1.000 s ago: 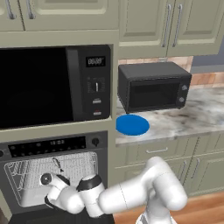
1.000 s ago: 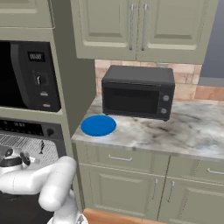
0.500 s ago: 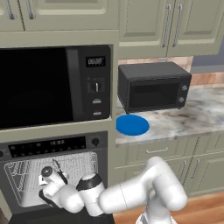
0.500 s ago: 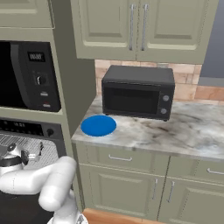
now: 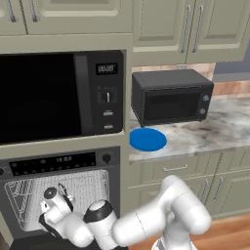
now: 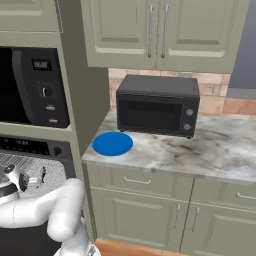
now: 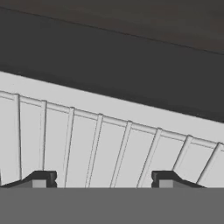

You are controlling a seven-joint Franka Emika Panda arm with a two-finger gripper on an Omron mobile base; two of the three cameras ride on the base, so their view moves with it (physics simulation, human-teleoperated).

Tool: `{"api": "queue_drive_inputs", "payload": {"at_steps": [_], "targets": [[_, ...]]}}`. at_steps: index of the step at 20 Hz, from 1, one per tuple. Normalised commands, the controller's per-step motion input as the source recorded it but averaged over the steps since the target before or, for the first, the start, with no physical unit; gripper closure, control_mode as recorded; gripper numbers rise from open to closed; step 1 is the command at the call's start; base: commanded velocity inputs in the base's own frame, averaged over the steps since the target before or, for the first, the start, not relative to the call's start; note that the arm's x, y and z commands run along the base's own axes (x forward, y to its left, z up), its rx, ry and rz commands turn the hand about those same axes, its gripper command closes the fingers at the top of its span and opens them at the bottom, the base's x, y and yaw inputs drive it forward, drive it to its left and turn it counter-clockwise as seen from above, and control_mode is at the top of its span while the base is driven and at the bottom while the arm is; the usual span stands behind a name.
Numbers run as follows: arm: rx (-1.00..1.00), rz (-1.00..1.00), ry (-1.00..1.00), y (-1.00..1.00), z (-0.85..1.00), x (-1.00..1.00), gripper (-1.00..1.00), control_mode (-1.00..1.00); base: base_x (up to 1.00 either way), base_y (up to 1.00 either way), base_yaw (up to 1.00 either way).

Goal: Take the fish from the oven and place it on the plate on the counter.

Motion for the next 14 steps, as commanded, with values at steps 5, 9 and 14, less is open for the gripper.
{"api": "queue_drive_inputs", "payload": {"at_steps": [5, 9, 14], "targets": [[-0.16, 0.09, -0.01, 0.10, -1.00, -1.00, -1.00, -1.00, 0.00, 0.00, 0.00], [-0.13, 0.08, -0.01, 0.14, -1.00, -1.00, -1.00, -1.00, 0.00, 0.00, 0.00], [-0.08, 0.06, 0.00, 0.15, -1.00, -1.00, -1.00, -1.00, 0.00, 0.00, 0.00]]}}
